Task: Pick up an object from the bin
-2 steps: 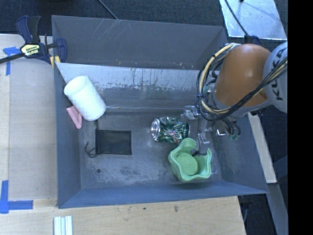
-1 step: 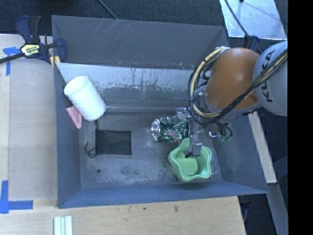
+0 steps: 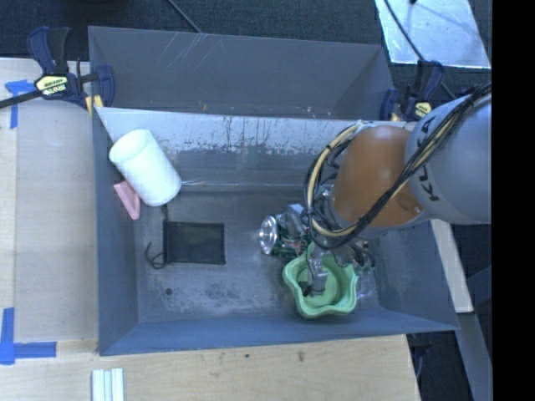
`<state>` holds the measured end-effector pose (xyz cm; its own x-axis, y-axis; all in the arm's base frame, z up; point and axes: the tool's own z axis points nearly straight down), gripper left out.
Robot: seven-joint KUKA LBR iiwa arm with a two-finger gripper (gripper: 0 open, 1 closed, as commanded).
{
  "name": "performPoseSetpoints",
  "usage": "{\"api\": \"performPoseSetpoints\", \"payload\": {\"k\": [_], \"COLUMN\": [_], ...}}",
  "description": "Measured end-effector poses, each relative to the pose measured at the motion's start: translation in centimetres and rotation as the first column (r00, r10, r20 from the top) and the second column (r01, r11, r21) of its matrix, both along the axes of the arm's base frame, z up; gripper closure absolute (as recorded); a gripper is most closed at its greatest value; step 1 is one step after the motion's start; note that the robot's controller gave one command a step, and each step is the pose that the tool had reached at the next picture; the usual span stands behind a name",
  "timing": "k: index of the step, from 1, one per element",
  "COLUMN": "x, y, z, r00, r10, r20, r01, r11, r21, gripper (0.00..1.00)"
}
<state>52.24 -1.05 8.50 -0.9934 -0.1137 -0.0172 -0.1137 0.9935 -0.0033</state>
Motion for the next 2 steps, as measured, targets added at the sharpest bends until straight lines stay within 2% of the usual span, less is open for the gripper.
{"api": "performPoseSetpoints", "payload": {"k": [1,2], "x": [0.85,0.85], "y": [5.09,5.1], "z": [0.39,0.39], "r00": [0.996,0.996], "r10": [-0.089,-0.09], "r20": [0.009,0.009], "r01": [0.089,0.089], "r11": [0.996,0.996], "r21": [0.007,0.007], "gripper": [1.0,1.0]}}
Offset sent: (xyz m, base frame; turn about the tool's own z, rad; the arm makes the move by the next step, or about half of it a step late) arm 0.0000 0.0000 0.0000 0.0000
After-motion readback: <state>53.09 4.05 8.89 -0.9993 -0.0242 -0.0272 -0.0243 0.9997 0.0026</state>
